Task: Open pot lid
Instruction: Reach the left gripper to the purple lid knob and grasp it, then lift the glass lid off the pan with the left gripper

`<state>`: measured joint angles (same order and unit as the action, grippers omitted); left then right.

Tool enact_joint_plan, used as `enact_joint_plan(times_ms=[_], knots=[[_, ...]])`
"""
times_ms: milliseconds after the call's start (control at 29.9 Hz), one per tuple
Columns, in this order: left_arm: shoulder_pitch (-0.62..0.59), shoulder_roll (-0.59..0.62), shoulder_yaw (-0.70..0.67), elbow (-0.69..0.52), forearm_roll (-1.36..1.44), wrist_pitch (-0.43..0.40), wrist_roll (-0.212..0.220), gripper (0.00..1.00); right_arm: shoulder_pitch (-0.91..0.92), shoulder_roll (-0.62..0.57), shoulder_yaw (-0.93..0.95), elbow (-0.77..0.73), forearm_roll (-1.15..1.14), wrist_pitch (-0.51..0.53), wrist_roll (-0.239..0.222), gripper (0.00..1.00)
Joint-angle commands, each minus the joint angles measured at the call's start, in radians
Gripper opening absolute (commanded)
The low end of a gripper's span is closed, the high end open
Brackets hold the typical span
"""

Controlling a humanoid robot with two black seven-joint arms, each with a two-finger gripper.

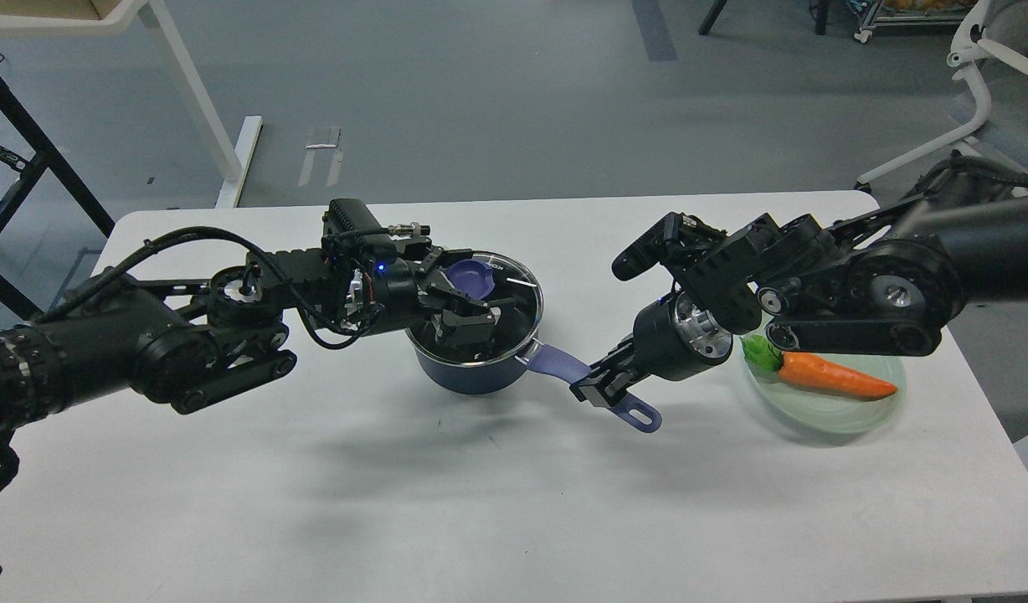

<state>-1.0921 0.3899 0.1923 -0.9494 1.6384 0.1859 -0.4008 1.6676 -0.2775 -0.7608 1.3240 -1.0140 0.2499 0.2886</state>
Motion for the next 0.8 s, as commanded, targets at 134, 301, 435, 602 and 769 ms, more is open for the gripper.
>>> enact_joint_plan(times_ms=[134, 301, 435, 602, 769], knots=[[0.000, 0.004, 0.003, 0.003, 0.000, 0.007, -0.001, 0.84, 0.000, 0.000, 0.000, -0.002, 0.000, 0.000, 0.000, 0.21], [-0.002, 0.012, 0.003, 0.001, -0.002, 0.021, -0.007, 0.65, -0.002, 0.001, 0.000, -0.002, 0.000, 0.000, 0.004, 0.21], [0.000, 0.017, 0.003, 0.001, -0.006, 0.020, -0.009, 0.49, -0.003, 0.003, 0.000, -0.002, 0.000, 0.000, 0.004, 0.21], [-0.005, 0.026, 0.001, -0.002, -0.009, 0.020, -0.010, 0.48, -0.005, 0.001, 0.001, -0.006, 0.000, 0.000, 0.006, 0.21], [-0.017, 0.052, -0.004, -0.011, -0.015, 0.017, -0.013, 0.47, -0.006, 0.003, 0.001, -0.006, 0.000, 0.000, 0.006, 0.21]])
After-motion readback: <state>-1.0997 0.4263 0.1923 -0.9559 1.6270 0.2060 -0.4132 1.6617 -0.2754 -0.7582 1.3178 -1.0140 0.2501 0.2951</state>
